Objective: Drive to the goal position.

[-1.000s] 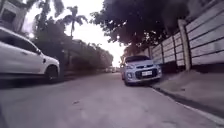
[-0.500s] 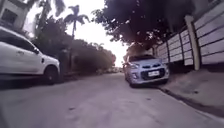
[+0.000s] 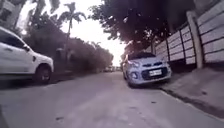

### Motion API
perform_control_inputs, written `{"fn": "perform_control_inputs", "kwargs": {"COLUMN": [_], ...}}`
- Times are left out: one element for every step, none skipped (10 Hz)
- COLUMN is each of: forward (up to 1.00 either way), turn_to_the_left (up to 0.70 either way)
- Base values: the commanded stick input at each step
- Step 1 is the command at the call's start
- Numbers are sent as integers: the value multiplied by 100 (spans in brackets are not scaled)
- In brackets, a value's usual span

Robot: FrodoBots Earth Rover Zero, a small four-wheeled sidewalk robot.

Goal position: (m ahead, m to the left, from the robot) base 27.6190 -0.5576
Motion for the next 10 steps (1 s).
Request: {"fn": "perform_control_inputs", "kwargs": {"forward": [70,70,70,70,70,70,70,70,70,70], "turn_to_the_left": [0,0,0,0,0,0,0,-19,-34,-35]}}
